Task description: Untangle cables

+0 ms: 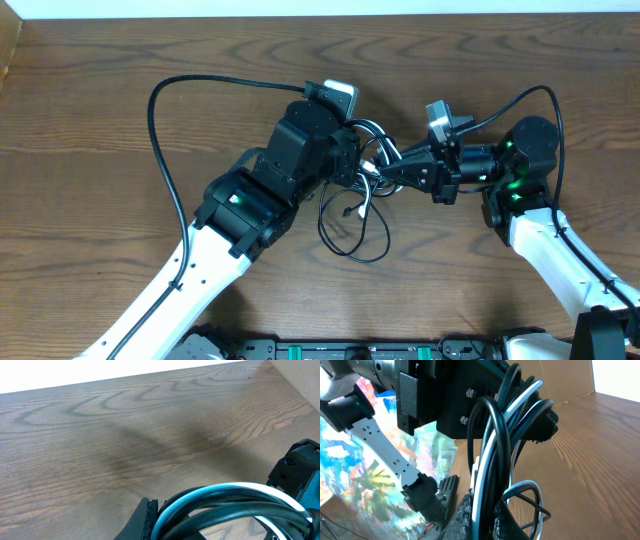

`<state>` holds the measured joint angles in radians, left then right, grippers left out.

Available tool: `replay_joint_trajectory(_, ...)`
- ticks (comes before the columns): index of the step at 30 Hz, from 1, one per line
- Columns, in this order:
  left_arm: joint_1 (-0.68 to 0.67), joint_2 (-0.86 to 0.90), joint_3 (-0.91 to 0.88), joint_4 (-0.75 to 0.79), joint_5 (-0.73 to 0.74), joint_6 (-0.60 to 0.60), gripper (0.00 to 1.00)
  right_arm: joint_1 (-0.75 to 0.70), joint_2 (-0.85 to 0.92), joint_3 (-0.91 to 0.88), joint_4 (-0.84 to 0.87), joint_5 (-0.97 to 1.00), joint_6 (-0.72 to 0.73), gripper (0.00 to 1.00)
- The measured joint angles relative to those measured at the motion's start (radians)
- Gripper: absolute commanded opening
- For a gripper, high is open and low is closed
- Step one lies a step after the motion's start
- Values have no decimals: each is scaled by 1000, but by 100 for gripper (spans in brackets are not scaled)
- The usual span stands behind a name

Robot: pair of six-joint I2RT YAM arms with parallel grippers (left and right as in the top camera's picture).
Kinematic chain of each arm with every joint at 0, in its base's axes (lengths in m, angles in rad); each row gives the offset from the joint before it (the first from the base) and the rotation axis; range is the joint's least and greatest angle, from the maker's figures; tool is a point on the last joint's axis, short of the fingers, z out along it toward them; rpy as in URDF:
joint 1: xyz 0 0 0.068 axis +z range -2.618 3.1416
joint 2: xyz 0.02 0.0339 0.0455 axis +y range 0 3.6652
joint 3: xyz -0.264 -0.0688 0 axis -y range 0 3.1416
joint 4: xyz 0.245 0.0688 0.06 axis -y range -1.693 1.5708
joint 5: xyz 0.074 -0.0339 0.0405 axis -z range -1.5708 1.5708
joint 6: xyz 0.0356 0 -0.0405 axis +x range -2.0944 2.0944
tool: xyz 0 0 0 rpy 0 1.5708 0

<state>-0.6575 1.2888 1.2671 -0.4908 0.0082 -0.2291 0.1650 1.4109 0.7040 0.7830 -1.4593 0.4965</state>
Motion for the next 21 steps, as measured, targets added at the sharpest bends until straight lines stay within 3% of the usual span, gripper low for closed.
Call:
replay_joint_trajectory(10, 0, -1, 0, 0, -6, -35, 8, -11, 0, 0, -3, -10, -20, 3)
replay_joint_trajectory(13, 0, -8, 0, 0, 10, -39, 8, -37, -1, 2, -70, -2, -30, 14)
replay_joint_trajectory(15, 0, -15, -1, 0, 10, -45, 8, -50, -3, 4, -134, 14, -38, 15)
replay_joint_trajectory(17, 6, -31, -1, 3, -1, -56, 8, -68, -3, 2, -206, 33, -39, 25)
replay_joint_trajectory(21, 14, -72, -1, 5, -19, -63, 8, -87, -3, 1, -272, 71, -42, 24)
